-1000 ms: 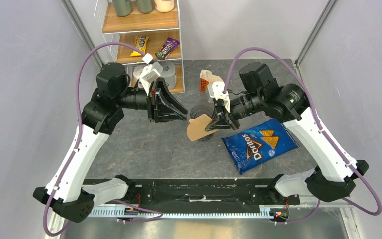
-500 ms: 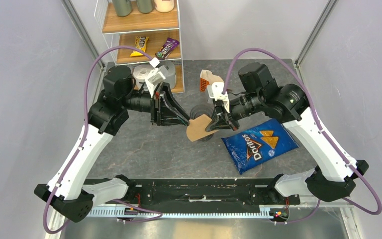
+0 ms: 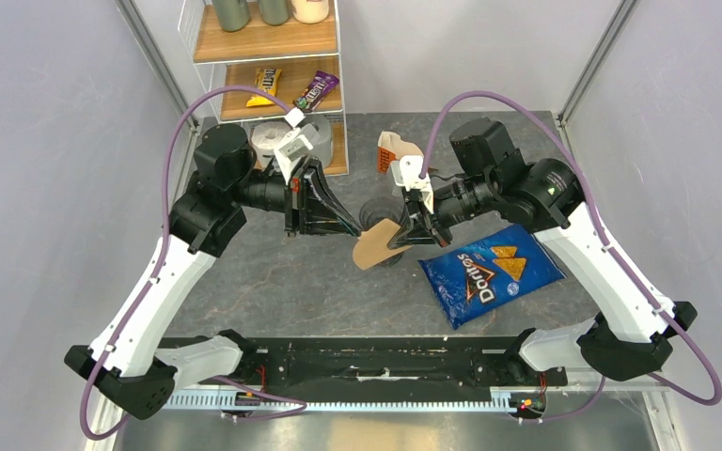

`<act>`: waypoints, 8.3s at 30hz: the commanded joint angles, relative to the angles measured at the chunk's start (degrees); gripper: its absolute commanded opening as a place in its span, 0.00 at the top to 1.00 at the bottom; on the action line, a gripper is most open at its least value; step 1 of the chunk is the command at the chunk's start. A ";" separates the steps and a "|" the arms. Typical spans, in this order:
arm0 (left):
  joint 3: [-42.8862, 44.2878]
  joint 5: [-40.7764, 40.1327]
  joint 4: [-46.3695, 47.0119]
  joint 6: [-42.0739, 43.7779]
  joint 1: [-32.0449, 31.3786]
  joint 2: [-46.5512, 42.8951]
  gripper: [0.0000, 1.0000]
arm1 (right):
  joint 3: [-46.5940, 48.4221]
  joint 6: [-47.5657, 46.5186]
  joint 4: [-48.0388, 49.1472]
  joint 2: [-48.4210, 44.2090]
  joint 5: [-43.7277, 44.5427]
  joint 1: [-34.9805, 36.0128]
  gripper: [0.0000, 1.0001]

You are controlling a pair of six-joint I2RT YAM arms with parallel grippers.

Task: Place the coffee filter in the dripper

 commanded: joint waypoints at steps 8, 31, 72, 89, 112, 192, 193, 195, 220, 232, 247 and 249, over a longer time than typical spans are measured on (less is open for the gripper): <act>-1.40 1.91 2.56 -1.93 0.38 -1.35 0.85 | -0.25 0.03 0.19 -0.45 0.54 0.42 1.00; -5.10 4.14 10.34 -9.06 0.48 -1.80 0.98 | -0.50 -7.45 -0.13 -0.45 3.00 3.26 1.00; -2.11 5.60 -3.01 4.13 0.03 -0.22 0.69 | 1.42 -5.81 -2.68 0.98 1.59 3.80 1.00; 0.51 5.68 -9.22 9.27 0.03 0.80 0.94 | 1.08 -6.39 -3.14 0.84 1.73 4.24 1.00; 0.87 7.02 -9.04 8.92 0.20 0.92 0.85 | 0.27 -7.98 -4.42 0.09 2.04 4.41 1.00; -8.29 0.97 3.54 -0.54 -0.85 -0.41 0.98 | 1.26 -1.30 1.57 3.70 1.33 3.17 1.00; -8.26 0.94 3.35 -0.35 -0.85 -0.29 0.98 | 1.25 -1.20 1.58 3.69 1.33 3.20 1.00; -8.19 0.48 3.39 -0.07 -0.85 -0.13 0.98 | 1.16 -0.85 1.81 3.61 1.33 3.16 1.00; -4.37 -2.54 -2.71 6.74 -0.72 1.77 0.98 | -0.95 3.18 4.15 2.86 -2.38 3.62 1.00; -6.75 -2.69 -0.07 4.93 -2.47 0.52 0.98 | -0.22 5.15 7.22 4.32 -0.86 3.61 1.00; -8.47 -1.20 3.26 1.67 4.11 -4.47 0.85 | -5.42 5.35 6.16 -0.15 0.13 0.82 1.00; -8.35 -1.04 3.26 1.50 5.34 -4.83 0.75 | -5.75 4.80 5.51 -0.47 -0.24 0.47 1.00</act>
